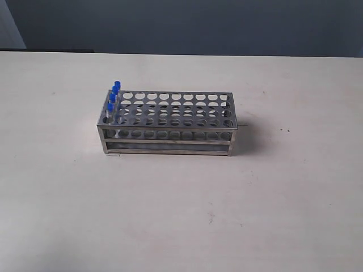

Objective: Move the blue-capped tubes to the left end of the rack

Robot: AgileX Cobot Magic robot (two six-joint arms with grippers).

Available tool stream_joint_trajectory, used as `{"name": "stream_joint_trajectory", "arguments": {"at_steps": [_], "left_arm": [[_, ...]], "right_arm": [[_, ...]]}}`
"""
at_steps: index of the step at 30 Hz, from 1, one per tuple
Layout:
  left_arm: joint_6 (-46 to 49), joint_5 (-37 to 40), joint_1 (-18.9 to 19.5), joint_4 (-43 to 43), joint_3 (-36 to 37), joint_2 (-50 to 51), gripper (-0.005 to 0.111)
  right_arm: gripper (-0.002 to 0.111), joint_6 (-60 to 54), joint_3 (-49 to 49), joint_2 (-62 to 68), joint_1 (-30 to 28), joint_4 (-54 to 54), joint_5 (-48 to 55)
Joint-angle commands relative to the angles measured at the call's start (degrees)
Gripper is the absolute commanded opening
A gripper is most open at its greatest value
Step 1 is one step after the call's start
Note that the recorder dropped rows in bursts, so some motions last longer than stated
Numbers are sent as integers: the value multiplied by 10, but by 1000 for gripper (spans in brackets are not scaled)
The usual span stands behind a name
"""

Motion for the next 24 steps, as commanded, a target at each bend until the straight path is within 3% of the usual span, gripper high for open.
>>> {"name": "stream_joint_trajectory", "arguments": {"at_steps": [1,5,9,13,17,21,24], "left_arm": [[-3,-7,-1,-2,2,2,0],[-3,-7,-1,-2,2,2,0],[-3,-7,-1,-2,2,2,0],[-3,-7,-1,-2,2,2,0],[-3,-7,-1,-2,2,2,0],[-3,-7,-1,-2,2,2,0],[-3,-7,-1,-2,2,2,0]], "right_arm": [[42,5,5,-60,0,-88,2],[42,27,81,-173,0,-176,2],[42,87,240,-308,-16,-203,2],[42,56,440,-424,-134,-124,-156],[42,-88,710,-565,-269,37,-373],[42,-208,924,-708,-356,195,-470],[42,-247,1028,-804,-395,222,-509]]}}
